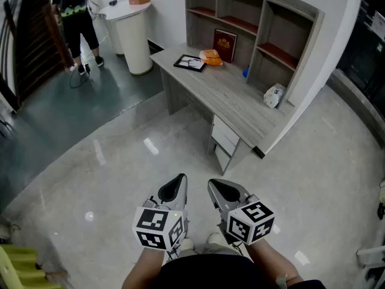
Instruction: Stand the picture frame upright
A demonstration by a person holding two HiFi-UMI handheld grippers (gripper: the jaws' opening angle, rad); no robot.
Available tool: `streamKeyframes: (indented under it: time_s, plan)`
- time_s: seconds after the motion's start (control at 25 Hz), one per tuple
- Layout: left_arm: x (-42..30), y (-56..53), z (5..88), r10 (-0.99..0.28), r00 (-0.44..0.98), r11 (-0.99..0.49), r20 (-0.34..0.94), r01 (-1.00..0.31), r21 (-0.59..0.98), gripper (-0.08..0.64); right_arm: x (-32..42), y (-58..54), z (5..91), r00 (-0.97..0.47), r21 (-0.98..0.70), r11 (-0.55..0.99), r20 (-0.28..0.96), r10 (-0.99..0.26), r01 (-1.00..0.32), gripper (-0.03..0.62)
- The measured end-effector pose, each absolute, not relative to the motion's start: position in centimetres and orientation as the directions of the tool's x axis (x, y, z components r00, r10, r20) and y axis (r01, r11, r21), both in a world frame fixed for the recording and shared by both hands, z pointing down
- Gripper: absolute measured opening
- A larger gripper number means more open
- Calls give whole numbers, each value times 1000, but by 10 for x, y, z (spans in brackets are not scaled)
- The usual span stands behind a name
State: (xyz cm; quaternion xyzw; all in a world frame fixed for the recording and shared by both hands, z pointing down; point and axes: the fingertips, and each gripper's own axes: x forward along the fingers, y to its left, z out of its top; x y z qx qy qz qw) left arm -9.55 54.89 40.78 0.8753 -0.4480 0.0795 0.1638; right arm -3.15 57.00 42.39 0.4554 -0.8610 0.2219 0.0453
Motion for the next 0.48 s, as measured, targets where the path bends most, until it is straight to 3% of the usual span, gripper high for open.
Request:
streamKeyframes:
  time_s: [0.48]
  plan:
    - [-66,535,415,-762,574,-534,299,-819,212,0,-1,555,429,-601,-382,492,257,-757,-782,-3]
